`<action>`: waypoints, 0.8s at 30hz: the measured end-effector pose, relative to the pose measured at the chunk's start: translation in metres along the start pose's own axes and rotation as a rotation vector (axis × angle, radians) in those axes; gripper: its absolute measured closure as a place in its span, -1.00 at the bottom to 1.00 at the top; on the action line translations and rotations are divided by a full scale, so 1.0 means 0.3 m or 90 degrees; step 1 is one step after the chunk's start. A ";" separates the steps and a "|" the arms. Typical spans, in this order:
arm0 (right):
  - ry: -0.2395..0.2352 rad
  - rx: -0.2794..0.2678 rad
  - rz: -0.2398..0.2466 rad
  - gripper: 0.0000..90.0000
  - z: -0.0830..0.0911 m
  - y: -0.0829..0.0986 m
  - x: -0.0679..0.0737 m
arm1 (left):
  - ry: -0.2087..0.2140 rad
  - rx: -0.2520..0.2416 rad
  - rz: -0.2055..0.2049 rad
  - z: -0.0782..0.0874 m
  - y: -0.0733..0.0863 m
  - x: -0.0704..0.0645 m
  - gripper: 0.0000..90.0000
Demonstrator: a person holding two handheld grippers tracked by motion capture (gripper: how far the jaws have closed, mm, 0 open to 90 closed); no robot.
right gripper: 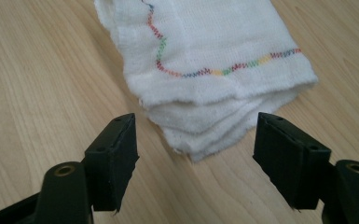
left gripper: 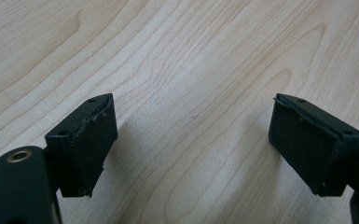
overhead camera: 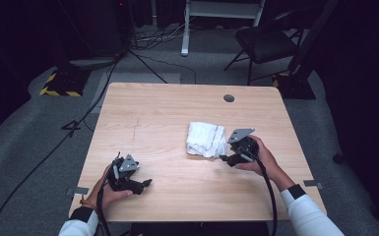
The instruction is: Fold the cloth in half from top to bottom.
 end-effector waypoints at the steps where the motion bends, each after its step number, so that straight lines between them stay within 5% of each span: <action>1: 0.002 0.001 0.002 -0.32 0.010 0.009 0.001 | 0.000 0.000 0.000 0.000 0.000 0.000 -0.65; 24: 0.038 0.027 0.021 -0.32 0.146 0.181 0.038 | -0.002 0.001 0.003 0.000 0.001 -0.002 -0.65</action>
Point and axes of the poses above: each handheld gripper's, and its own axes: z roughly backward along the jaws, y roughly out of its underside, x roughly to its left, the point moved 6 cm from there along -z, roughly forward along the jaws, and after that the axes turned 9 degrees about -x, right-handed, at the moved point
